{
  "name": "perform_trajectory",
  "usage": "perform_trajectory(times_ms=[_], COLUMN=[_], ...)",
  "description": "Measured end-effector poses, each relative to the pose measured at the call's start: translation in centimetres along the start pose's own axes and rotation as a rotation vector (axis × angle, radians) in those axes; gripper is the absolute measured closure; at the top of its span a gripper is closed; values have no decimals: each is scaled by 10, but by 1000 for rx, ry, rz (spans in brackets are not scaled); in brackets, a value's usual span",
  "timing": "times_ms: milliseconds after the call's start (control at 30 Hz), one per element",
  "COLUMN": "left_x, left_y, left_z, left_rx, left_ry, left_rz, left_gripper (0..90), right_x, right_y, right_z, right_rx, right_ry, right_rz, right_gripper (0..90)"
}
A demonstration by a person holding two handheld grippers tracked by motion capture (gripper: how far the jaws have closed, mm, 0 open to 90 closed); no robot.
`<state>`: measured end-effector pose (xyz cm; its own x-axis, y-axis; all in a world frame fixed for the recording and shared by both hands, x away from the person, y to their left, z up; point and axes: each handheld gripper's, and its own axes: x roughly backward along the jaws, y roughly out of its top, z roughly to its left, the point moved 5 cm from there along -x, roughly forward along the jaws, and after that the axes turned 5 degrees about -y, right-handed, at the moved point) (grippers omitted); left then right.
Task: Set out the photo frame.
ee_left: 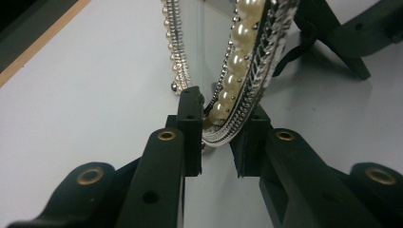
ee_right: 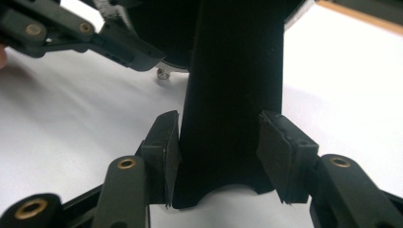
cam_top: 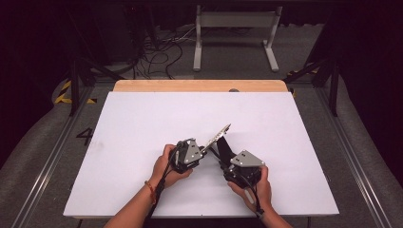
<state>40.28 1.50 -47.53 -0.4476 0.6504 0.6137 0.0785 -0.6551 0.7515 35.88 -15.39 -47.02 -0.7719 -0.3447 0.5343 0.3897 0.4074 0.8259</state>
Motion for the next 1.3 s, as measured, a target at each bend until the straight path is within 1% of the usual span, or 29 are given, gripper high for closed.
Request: perform_trajectory(times_ms=[67, 133, 167, 233, 333, 433, 467, 500, 533, 567, 633, 667, 700, 767, 867, 967, 1033, 1100, 1133, 1167, 1200, 1233, 1267, 1300], left_x=[0, 1, 2, 2, 2, 3, 2, 2, 3, 3, 4, 5, 6, 8, 10, 12, 13, 15, 18, 21, 21, 23, 24, 25], left_y=[1, 2, 3, 4, 4, 4, 5, 5, 5, 5, 5, 5, 5, 5, 5, 5, 4, 4, 5, 5, 5, 5, 5, 5], left_z=[-1, -3, -5, -6, -8, -9, -10, -10, -10, -10, -10, -10, -10, -10, -10, -9, -9, -8, -7, -6, -6, -6, -6, -7], left_rx=[-15, -28, -30, -38, -35, -32, -38, -33, -21, -17, 1, 5, 5, 13, 17, 26, 38, 39, 43, 43, 43, 42, 36, 24], left_ry=[-2, 0, -1, -2, 0, -5, -6, -9, -18, -26, -61, -73, -75, -94, -112, -127, -139, -160, -162, -165, -165, -170, -174, -175], left_rz=[4, 10, 16, 20, 21, 20, 17, 16, 13, 6, -15, -21, -22, -37, -42, -50, -52, -64, -72, -71, -71, -71, -68, -61], left_gripper=[760, 760, 757, 753, 750, 745, 744, 741, 737, 732, 719, 717, 724, 726, 731, 737, 734, 737, 735, 726, 724, 724, 744, 775], right_x=[0, 0, 0, 0, 0, 0, 0, 0, 0, 0, 1, 2, 2, 2, 4, 8, 16, 23, 25, 28, 28, 29, 28, 26], right_y=[0, 0, 0, 0, 0, 0, 0, 0, 0, -1, -1, -1, -1, -2, -2, 1, 7, 11, 11, 12, 12, 13, 12, 11], right_z=[-1, -3, -5, -6, -8, -9, -10, -11, -12, -14, -17, -19, -20, -23, -23, -23, -23, -21, -19, -16, -16, -13, -10, -9], right_rx=[-7, -1, 2, -8, -6, 4, 1, -8, -15, -15, -25, -30, -33, -42, -29, -28, -23, -12, 0, 17, 17, 23, 40, 45], right_ry=[3, 4, -3, -4, -4, -16, -20, -19, -10, 6, 19, 22, 25, 51, 55, 53, 70, 89, 85, 94, 94, 119, 136, 150], right_rz=[1, 5, 5, 7, 9, 11, 10, 10, 10, 10, 14, 13, 12, 7, 3, -15, -47, -66, -70, -78, -78, -80, -76, -68], right_gripper=[500, 502, 503, 501, 496, 497, 497, 497, 505, 515, 547, 565, 580, 614, 618, 615, 636, 705, 742, 835, 835, 871, 900, 900])
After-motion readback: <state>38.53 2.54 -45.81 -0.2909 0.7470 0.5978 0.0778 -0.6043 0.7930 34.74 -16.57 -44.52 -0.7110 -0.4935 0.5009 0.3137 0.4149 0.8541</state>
